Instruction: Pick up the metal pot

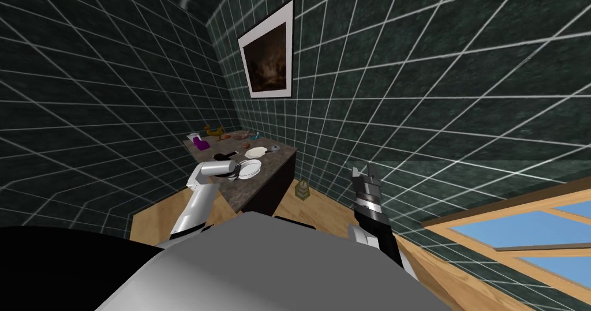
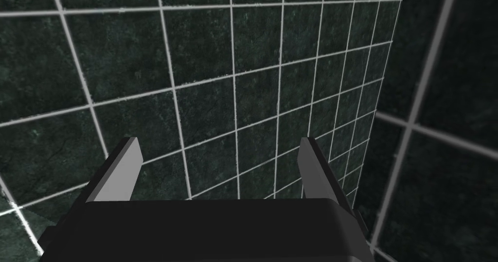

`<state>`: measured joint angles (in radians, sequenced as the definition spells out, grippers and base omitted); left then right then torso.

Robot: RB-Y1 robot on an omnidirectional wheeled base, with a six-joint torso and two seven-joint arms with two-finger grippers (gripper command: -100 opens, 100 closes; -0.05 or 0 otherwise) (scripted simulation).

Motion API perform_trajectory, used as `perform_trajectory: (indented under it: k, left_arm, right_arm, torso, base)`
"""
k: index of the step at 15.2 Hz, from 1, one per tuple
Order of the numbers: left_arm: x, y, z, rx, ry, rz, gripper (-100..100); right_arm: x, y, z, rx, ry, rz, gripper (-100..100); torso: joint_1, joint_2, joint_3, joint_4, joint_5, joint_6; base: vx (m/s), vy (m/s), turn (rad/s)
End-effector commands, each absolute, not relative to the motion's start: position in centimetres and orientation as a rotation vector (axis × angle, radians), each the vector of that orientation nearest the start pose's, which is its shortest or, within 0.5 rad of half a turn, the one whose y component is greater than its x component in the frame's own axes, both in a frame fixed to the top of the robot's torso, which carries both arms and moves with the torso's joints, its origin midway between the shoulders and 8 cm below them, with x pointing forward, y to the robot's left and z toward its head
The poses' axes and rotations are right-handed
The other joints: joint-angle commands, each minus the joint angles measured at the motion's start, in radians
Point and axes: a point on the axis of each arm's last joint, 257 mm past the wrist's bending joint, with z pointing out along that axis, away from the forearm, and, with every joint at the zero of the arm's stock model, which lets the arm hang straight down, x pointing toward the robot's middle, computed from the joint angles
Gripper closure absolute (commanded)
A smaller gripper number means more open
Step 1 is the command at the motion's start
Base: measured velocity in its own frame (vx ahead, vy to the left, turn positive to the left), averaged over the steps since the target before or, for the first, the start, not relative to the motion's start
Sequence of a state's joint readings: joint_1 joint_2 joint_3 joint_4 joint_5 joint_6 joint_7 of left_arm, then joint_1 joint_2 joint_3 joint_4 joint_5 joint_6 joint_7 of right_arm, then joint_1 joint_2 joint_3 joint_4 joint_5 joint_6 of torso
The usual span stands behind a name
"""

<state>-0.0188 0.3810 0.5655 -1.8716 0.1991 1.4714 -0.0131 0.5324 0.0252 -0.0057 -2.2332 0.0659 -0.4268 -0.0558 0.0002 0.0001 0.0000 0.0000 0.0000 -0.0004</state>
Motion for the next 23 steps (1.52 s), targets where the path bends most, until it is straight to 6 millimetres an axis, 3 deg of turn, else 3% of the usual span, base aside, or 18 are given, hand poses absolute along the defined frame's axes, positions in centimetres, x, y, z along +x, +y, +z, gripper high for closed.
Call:
perform_trajectory:
  k: [1,16,23]
  left_arm:
    - [35.2,54.1,-28.7,-2.2,1.366,-0.231,-100]
    - [30.8,53.0,-30.6,-2.452,1.407,-0.129,-100]
    - [31.7,53.0,-32.2,-2.438,1.408,-0.132,-100]
  right_arm:
    - [36.1,-28.6,-2.3,0.78,0.713,1.257,0]
    - [36.1,-28.6,-2.3,0.78,0.713,1.257,0]
    - [36.1,-28.6,-2.3,0.78,0.713,1.257,0]
  torso:
    - [0.0,0.0,0.0,0.0,0.0,0.0]
    - [0.0,0.0,0.0,0.0,0.0,0.0]
    - [0.001,-0.001,0.0,0.0,0.0,0.0]
  base:
    - [-0.001,0.003,-0.103]
    - [-0.004,0.006,-0.095]
    - [0.003,0.011,0.0]
